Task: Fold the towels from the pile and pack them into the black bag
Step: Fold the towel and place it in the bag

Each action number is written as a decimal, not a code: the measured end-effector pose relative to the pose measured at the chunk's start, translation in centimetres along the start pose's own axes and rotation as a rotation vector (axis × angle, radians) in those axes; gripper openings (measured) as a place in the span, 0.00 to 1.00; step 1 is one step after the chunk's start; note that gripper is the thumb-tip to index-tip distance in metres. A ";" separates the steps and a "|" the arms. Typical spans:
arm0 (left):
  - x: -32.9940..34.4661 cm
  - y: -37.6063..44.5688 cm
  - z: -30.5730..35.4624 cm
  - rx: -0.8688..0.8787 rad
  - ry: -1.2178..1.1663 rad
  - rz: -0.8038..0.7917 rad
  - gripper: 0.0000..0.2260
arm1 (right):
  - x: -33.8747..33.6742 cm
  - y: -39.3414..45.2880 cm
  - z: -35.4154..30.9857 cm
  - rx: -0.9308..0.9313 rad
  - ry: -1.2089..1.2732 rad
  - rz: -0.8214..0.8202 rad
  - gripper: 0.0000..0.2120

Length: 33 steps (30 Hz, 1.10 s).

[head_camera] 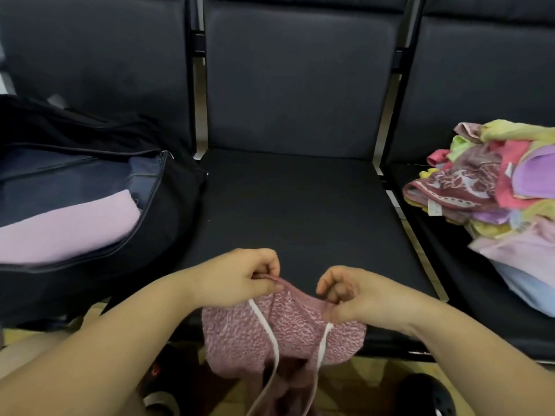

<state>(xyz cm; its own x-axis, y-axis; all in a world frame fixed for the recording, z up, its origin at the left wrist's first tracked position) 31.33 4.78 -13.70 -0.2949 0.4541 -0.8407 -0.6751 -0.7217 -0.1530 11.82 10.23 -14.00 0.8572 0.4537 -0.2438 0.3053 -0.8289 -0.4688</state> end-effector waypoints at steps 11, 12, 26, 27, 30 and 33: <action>-1.2 -3.6 0.0 -0.060 0.267 -0.005 0.08 | -1.0 -3.3 -0.5 -0.048 -0.240 0.129 0.03; -1.6 -3.9 -0.5 -0.090 0.296 0.010 0.07 | -1.5 -3.8 -0.7 -0.065 -0.262 0.168 0.02; -3.2 -6.6 -0.6 -0.047 -0.498 0.270 0.24 | -5.2 -5.6 0.5 -0.016 -0.600 0.381 0.09; -3.2 -6.6 -0.7 -0.033 -0.503 0.263 0.22 | -5.6 -5.8 0.6 -0.029 -0.587 0.395 0.11; -3.0 -6.6 -1.4 -0.018 -0.591 0.210 0.07 | -6.9 -5.9 1.5 -0.041 -0.452 0.419 0.13; -2.8 -6.6 -2.4 -0.101 -0.705 0.094 0.13 | -7.8 -6.3 2.3 -0.016 -0.107 0.368 0.10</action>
<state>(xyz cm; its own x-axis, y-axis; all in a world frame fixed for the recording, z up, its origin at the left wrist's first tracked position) 38.22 7.07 -11.61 -0.7380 0.5926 -0.3227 -0.5697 -0.8035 -0.1727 2.20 12.67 -11.07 0.8629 0.1558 -0.4807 -0.0073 -0.9473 -0.3201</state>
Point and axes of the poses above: each hand's wrist, its own y-axis towards the middle knuckle, its own x-axis out of the palm, z = x × y, the point moved 3 cm from there along y, towards the middle knuckle, and after that the axes turned 12 degrees about y, right-handed, at the moved point
